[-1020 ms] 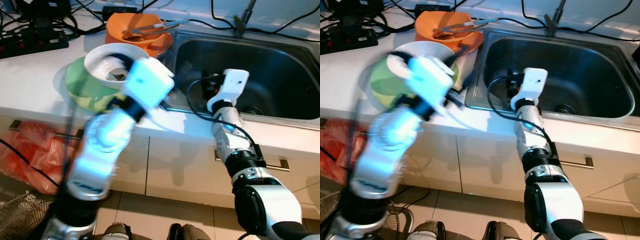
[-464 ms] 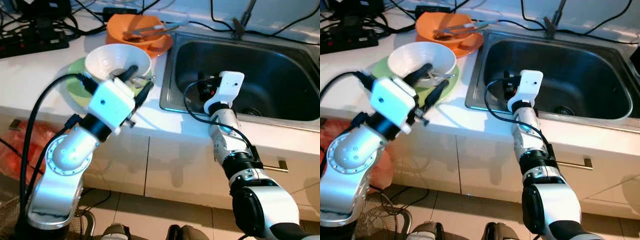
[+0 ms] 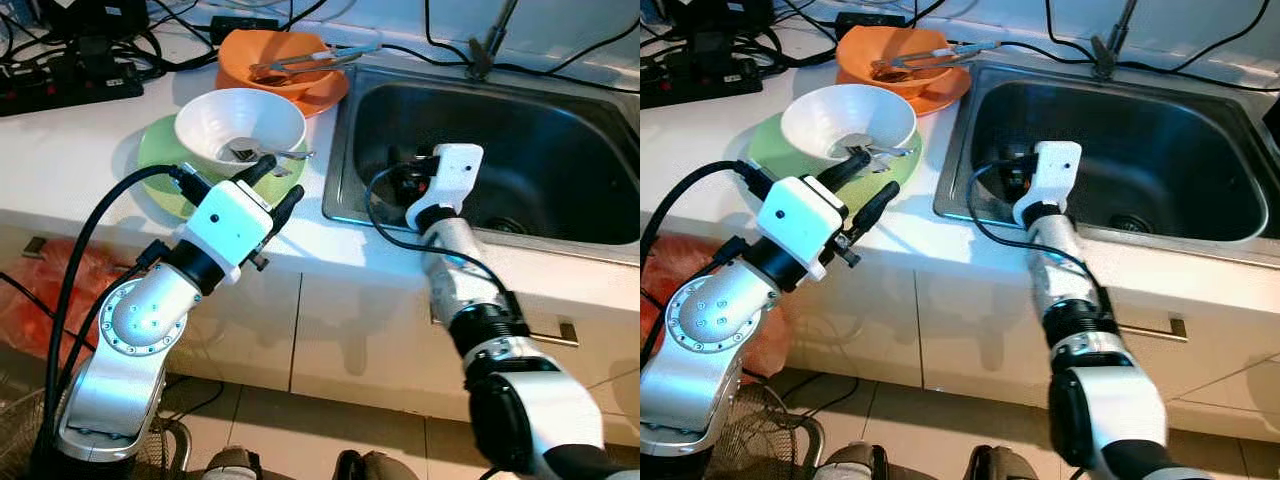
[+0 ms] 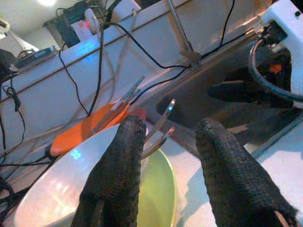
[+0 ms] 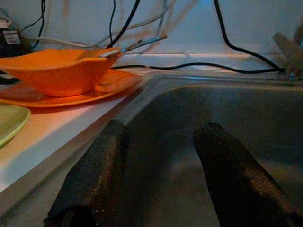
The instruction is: Kitchen organization
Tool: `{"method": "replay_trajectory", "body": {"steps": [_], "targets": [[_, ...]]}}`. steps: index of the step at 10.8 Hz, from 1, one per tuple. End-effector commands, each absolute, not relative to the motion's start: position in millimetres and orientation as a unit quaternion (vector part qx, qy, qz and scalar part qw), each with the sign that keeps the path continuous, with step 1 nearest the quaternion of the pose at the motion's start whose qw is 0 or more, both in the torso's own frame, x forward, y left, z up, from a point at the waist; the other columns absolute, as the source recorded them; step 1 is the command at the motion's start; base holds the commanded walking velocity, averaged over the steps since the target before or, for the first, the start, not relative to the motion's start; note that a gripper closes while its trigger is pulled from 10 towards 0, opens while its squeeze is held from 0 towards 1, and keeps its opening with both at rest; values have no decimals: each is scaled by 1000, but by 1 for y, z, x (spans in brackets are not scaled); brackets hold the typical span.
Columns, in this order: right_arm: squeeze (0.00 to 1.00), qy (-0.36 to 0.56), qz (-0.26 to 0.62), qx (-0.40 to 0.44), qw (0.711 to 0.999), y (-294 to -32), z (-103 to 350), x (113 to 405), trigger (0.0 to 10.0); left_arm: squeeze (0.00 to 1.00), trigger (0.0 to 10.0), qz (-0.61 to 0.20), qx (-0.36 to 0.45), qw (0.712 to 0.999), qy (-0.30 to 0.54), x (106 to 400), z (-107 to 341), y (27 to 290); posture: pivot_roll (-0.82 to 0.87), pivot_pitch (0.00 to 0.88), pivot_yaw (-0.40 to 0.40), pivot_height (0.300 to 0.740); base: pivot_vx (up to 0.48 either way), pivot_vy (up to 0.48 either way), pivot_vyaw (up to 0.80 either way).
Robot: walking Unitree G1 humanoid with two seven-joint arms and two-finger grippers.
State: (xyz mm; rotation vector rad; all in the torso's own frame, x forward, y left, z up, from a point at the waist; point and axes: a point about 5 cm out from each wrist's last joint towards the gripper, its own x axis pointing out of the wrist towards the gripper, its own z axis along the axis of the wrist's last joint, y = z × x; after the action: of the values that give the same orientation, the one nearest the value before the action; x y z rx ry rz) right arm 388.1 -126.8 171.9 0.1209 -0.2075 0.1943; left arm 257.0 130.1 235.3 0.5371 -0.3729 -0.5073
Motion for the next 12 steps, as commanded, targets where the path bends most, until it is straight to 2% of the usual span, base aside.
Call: {"method": "replay_trajectory", "body": {"steps": [1,7,12], "targets": [[0,-81,92,62,991,-135,163,387,10000,0,10000,-246,263,916,-175,257,230,131,173,141,-75,740,0,0,0],[0,-80,113,55,989,-126,158,384,10000,0,10000,-218,295,914,-173,273,225,127,163,153,-73,740,0,0,0],[0,-81,114,58,988,-125,158,383,10000,0,10000,-208,301,913,-184,292,224,113,149,151,-68,740,0,0,0]]}}
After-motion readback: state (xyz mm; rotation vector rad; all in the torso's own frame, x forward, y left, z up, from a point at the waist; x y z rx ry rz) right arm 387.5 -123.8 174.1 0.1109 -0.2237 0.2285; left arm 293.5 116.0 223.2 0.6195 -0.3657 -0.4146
